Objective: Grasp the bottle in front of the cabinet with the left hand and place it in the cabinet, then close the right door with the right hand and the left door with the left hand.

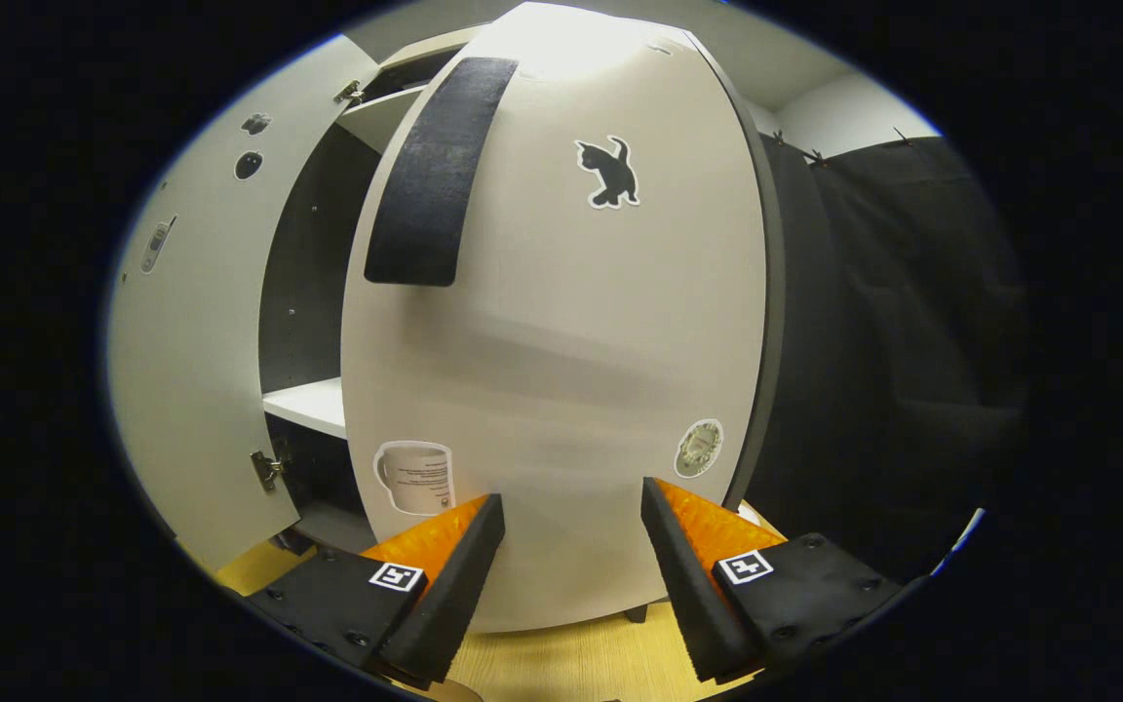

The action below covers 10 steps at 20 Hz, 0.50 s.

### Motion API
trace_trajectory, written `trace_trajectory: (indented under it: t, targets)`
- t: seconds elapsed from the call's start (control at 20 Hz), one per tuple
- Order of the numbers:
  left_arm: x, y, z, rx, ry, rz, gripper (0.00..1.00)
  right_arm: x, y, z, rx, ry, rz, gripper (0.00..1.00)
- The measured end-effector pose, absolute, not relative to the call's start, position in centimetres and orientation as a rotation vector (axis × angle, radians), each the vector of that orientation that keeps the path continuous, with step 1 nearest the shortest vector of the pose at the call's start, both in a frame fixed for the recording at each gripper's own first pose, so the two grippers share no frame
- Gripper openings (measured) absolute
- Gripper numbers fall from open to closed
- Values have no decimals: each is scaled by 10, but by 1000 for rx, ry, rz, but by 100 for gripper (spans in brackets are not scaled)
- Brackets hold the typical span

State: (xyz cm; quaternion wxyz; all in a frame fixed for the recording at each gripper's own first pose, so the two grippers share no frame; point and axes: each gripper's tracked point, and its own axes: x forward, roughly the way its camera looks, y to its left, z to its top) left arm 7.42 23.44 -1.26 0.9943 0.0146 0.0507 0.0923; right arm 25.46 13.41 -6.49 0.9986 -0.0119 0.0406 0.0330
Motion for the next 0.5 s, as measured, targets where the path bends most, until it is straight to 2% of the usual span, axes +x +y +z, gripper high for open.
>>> trace_trajectory:
  t: [0.1, 0.15, 0.4, 0.45, 0.5]
  targets:
    - [89, 237, -19, 33, 110, 180, 92, 256, 135, -65, -22, 82, 65, 94]
    - [95, 239, -23, 35, 117, 179, 95, 257, 135, -65, -21, 83, 65, 94]
    - [118, 243, -38, 15, 149, 166, 95, 255, 137, -64, 6, 106, 64, 95]
    - [119, 242, -40, 10, 154, 158, 95, 253, 137, -62, 15, 108, 67, 90]
    - [121, 238, -41, 3, 159, 143, 95, 249, 137, -60, 19, 110, 69, 96]
